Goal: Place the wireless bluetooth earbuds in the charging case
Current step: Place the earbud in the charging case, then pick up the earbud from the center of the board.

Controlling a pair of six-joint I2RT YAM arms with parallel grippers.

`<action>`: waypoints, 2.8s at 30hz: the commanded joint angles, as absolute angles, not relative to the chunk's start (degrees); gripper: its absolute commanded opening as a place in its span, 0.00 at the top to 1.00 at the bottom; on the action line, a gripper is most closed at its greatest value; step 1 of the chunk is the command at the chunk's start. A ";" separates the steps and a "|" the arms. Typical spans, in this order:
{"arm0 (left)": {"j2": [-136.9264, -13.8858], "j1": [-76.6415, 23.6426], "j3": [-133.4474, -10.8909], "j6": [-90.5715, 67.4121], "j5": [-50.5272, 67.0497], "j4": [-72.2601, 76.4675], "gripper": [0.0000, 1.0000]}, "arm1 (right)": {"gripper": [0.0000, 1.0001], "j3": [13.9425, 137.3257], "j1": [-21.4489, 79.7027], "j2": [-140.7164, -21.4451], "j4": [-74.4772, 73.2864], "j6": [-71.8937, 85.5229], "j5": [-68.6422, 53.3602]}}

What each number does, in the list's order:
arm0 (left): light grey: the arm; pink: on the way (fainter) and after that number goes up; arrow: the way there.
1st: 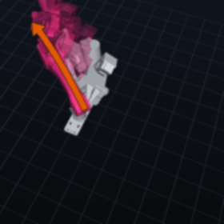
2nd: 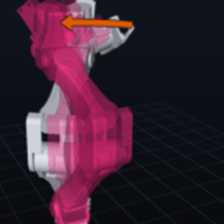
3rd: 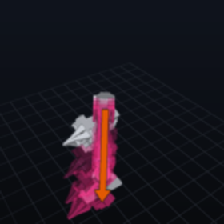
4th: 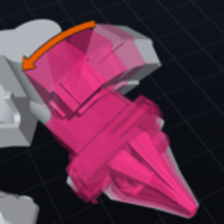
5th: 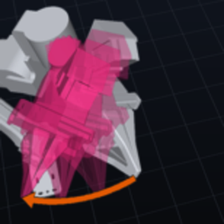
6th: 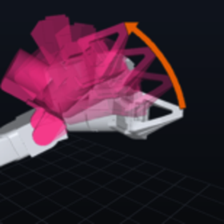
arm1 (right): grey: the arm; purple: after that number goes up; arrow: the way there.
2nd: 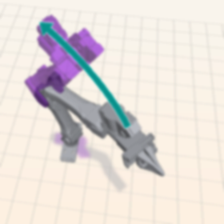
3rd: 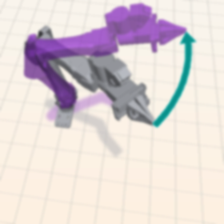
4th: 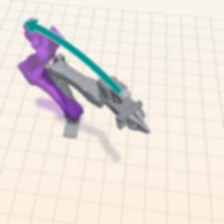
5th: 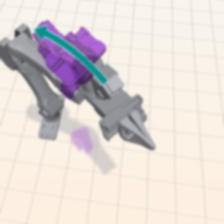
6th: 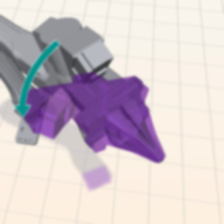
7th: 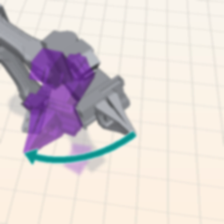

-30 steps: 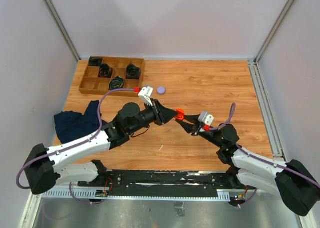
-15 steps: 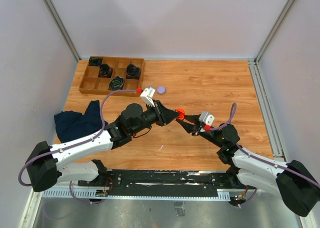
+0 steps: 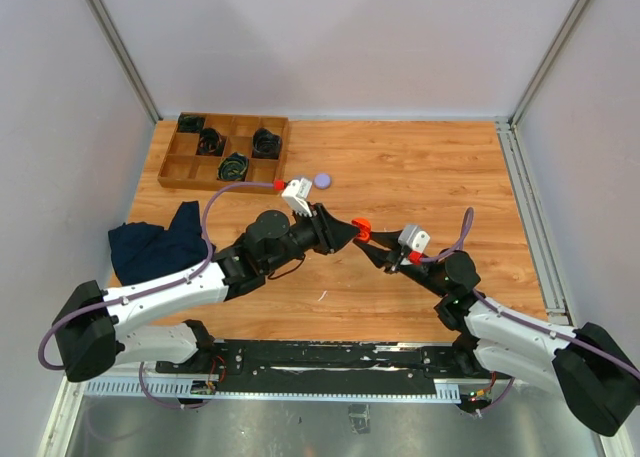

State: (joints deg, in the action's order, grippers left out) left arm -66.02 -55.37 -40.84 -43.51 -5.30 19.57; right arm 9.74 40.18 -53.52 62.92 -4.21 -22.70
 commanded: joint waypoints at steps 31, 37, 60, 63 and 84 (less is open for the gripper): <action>-61.33 -56.74 -47.33 -35.75 -27.06 -10.32 0.39 | 0.90 8.52 41.02 -51.73 62.05 -6.47 -19.70; -62.00 -51.35 -45.59 -34.62 -27.68 -14.45 0.40 | 0.90 8.55 41.02 -52.83 61.63 -6.86 -18.90; -81.95 -33.60 -42.66 -28.77 -18.24 -7.15 0.46 | 0.90 9.14 41.04 -54.71 60.57 -7.38 -18.13; -84.03 -33.25 -43.07 -28.48 -18.60 -7.35 0.50 | 0.90 9.14 41.04 -54.75 60.56 -7.38 -18.11; -92.20 -32.61 -45.54 -24.17 -16.23 -8.25 0.70 | 0.90 9.23 41.04 -54.80 60.32 -7.29 -18.11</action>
